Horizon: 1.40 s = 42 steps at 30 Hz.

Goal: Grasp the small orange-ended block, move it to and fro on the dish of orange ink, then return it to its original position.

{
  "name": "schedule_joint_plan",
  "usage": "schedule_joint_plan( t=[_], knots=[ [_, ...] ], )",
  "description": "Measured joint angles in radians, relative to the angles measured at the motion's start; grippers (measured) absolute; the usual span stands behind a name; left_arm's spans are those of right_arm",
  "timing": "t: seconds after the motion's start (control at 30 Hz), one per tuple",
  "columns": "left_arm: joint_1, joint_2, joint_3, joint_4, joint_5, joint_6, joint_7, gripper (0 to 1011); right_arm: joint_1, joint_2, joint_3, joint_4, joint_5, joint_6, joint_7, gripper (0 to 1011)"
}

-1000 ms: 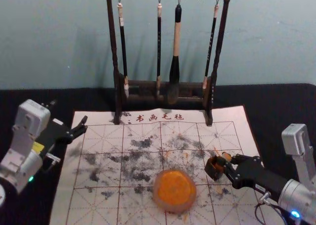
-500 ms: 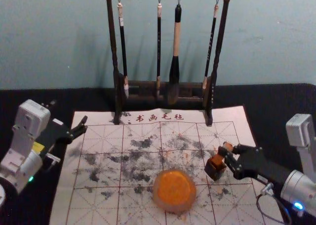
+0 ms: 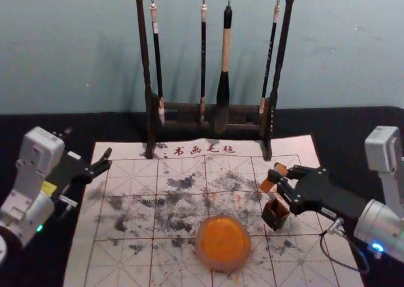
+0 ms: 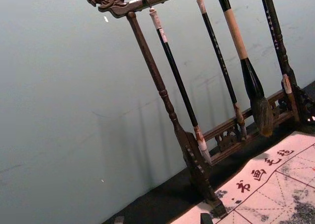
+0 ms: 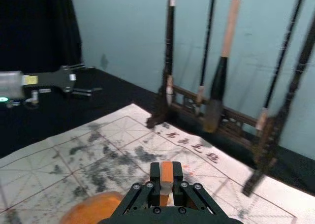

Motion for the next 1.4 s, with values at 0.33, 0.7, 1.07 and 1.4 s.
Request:
schedule_joint_plan(
  t=[0.33,0.7,1.07,1.4],
  knots=[
    [0.0,0.0,0.0,0.0,0.0,0.0,0.0,1001,0.023,0.034,-0.065,-0.02,-0.032,0.004,0.064,99],
    [0.0,0.0,0.0,0.0,0.0,0.0,0.0,1001,0.054,0.068,-0.14,-0.022,-0.075,-0.004,0.124,99],
    [0.0,0.0,0.0,0.0,0.0,0.0,0.0,1001,0.091,0.065,-0.201,0.002,-0.122,0.0,0.145,99],
    [0.0,0.0,0.0,0.0,0.0,0.0,0.0,1001,0.126,0.047,-0.242,0.035,-0.166,0.002,0.148,98]
  ],
)
